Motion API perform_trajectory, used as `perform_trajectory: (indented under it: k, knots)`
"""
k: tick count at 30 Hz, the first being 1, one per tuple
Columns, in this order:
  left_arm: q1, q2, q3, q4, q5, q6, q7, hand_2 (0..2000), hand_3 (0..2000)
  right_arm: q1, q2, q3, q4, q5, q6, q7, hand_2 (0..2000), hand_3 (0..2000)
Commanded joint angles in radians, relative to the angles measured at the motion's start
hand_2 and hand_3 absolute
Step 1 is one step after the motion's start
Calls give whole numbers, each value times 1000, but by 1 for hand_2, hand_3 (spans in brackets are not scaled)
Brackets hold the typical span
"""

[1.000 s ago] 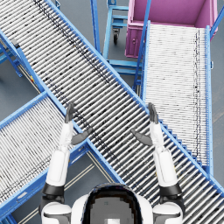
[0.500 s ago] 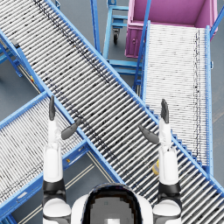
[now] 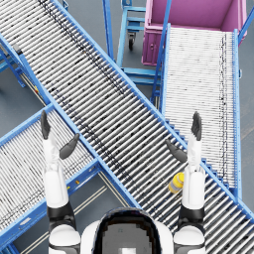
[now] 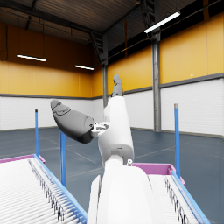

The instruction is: Pick up the oil and place it on the left assembly line, put the cola on the right, and keep Sprite still

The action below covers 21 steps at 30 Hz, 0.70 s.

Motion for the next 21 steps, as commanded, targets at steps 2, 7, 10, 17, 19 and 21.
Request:
perform_trajectory:
  k: [2, 7, 10, 17, 19, 21]
  knots:
    - [-9, 3, -9, -20, 0, 0, 0, 0, 0, -12, -3, -15, 14, 0, 0, 0, 0, 0]
    - [-3, 5, -5, -18, 0, 0, 0, 0, 0, -9, -8, -14, 16, 0, 0, 0, 0, 0]
    - [-16, 9, -6, -14, 0, 0, 0, 0, 0, -11, -12, -15, 9, 0, 0, 0, 0, 0]
    - [-17, 12, -10, -20, 0, 0, 0, 0, 0, -38, -21, -12, 26, 0, 0, 0, 0, 0]
    - [-14, 12, -7, -22, 0, 0, 0, 0, 0, -48, -23, -12, 36, 0, 0, 0, 0, 0]
    - [-20, 14, -8, -20, 0, 0, 0, 0, 0, -51, -25, -18, 39, 0, 0, 0, 0, 0]
